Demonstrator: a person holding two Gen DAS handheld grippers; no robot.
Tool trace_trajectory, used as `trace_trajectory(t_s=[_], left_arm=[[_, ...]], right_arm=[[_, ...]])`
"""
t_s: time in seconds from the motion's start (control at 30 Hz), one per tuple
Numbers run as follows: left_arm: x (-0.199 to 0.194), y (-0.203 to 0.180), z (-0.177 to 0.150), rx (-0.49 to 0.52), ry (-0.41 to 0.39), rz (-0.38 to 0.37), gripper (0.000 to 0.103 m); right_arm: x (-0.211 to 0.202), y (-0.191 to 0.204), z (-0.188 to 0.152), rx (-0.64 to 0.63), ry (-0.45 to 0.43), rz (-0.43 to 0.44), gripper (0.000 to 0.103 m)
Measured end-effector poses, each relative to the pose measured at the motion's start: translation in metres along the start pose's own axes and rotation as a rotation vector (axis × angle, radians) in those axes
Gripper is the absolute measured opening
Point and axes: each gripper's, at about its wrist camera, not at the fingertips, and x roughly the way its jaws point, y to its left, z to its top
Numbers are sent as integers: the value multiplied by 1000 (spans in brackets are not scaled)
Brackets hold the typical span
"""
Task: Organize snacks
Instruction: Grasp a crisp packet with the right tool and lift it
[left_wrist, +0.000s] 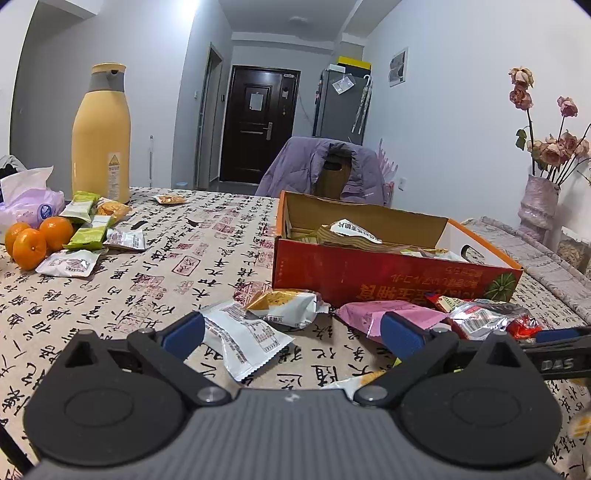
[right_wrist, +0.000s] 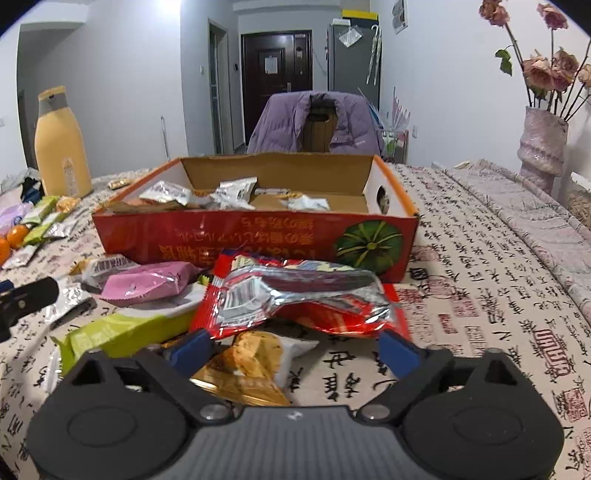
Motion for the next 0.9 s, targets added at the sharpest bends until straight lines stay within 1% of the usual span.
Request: trace_trajectory(t_s=[0.07, 0.13, 0.17, 0.2, 0.23, 0.27, 0.37, 0.57, 0.8, 0.9], left_arm=[[0, -1, 0, -3, 2, -3, 103], [0, -1, -1, -4, 4, -9, 103], [1, -1, -1, -4, 5, -10, 103], [1, -1, -1, -3, 6, -11, 103], [0, -1, -1, -4, 5, -11, 103], [0, 0, -1, -5, 3, -12, 103], [0, 0, -1, -6, 4, -10, 103], [1, 0, -1, -8, 9, 0, 103], [4, 5, 7, 7, 65, 23, 103], [8, 8, 14, 32, 85, 49, 103]], right_arm=[[2, 1, -2, 0, 10, 11, 87], [2, 1, -4, 2, 13, 30, 76], [1, 0, -5, 5, 18, 44, 61], [1, -1, -6, 9, 26, 57, 51], [1, -3, -7, 13, 32, 66, 50], [1, -4, -9, 13, 38, 70, 46], [-1, -6, -13, 12, 39, 81, 45], [-16, -13, -18, 14, 15, 85, 40], [-46, -33, -20, 9, -43, 49, 40], [-52, -44, -21, 27, -52, 29, 40]])
